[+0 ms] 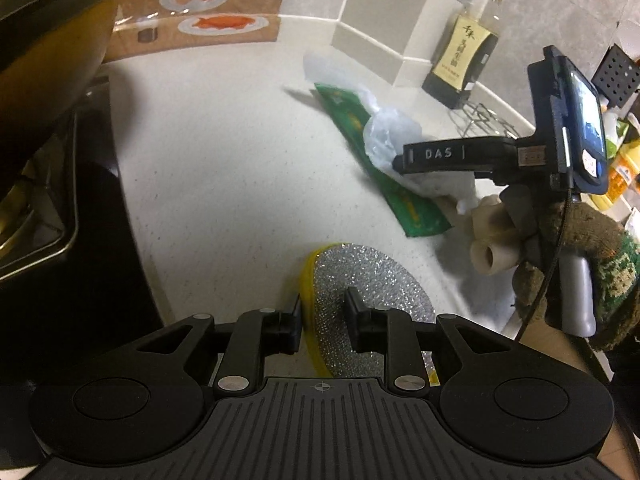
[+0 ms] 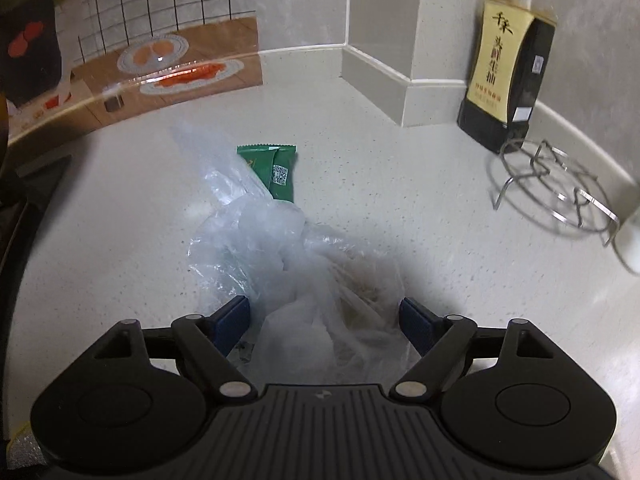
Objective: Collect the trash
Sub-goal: 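Grasp the plastic bag with the right tool while the left tool holds the scrubber, then carry the scrubber and plastic bag down over the trash bin with both tools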
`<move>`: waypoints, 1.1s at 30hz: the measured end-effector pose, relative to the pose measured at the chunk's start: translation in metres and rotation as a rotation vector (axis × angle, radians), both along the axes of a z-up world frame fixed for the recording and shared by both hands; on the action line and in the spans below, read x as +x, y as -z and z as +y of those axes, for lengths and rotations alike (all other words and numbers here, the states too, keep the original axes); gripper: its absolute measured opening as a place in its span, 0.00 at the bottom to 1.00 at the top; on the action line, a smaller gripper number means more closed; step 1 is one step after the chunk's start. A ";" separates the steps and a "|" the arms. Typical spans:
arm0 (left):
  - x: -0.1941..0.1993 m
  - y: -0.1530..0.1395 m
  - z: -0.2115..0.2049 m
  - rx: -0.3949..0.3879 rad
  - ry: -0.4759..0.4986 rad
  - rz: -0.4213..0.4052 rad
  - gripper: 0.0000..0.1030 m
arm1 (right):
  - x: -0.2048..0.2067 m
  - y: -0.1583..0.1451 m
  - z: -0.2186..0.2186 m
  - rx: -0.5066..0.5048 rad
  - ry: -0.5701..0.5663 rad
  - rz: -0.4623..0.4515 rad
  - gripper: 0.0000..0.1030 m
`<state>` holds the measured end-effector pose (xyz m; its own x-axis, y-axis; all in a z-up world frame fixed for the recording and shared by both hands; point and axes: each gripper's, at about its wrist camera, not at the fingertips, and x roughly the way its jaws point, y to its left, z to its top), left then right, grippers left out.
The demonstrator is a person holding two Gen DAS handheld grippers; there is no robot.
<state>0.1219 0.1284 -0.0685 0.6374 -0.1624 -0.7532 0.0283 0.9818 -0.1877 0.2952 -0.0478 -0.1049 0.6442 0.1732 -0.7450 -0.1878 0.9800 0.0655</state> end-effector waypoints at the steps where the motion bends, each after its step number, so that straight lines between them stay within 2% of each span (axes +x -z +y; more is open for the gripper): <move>1: 0.000 0.000 0.000 0.004 0.004 0.004 0.25 | -0.001 0.001 -0.001 0.012 0.005 0.002 0.81; 5: -0.002 0.000 0.000 0.000 0.011 0.011 0.25 | -0.003 0.005 -0.004 0.050 0.004 0.015 0.78; 6: -0.003 -0.001 0.001 -0.004 0.014 0.008 0.25 | -0.004 0.005 -0.004 0.054 -0.003 0.019 0.68; 7: -0.004 -0.001 0.001 -0.010 0.015 0.004 0.24 | -0.005 0.003 -0.004 0.062 -0.018 0.021 0.53; 9: -0.006 -0.002 0.005 -0.028 0.023 -0.006 0.23 | -0.008 -0.002 -0.003 0.070 -0.018 0.021 0.40; 10: -0.006 -0.003 0.006 -0.035 0.027 -0.011 0.23 | -0.011 -0.006 -0.003 0.070 -0.010 0.009 0.28; 11: -0.006 -0.004 0.008 -0.042 0.033 -0.019 0.23 | -0.014 -0.011 -0.002 0.077 -0.012 0.002 0.23; 18: 0.003 -0.008 0.021 -0.092 0.100 -0.042 0.20 | -0.062 -0.067 -0.013 0.232 0.029 -0.067 0.21; 23: 0.004 -0.020 0.024 -0.094 0.169 -0.069 0.19 | -0.116 -0.099 -0.020 0.287 0.067 -0.131 0.21; 28: -0.020 -0.040 0.019 -0.138 0.197 -0.106 0.18 | -0.187 -0.113 -0.050 0.355 0.115 -0.169 0.21; 33: -0.053 -0.044 -0.021 -0.227 0.243 -0.091 0.18 | -0.248 -0.103 -0.092 0.384 0.163 -0.168 0.21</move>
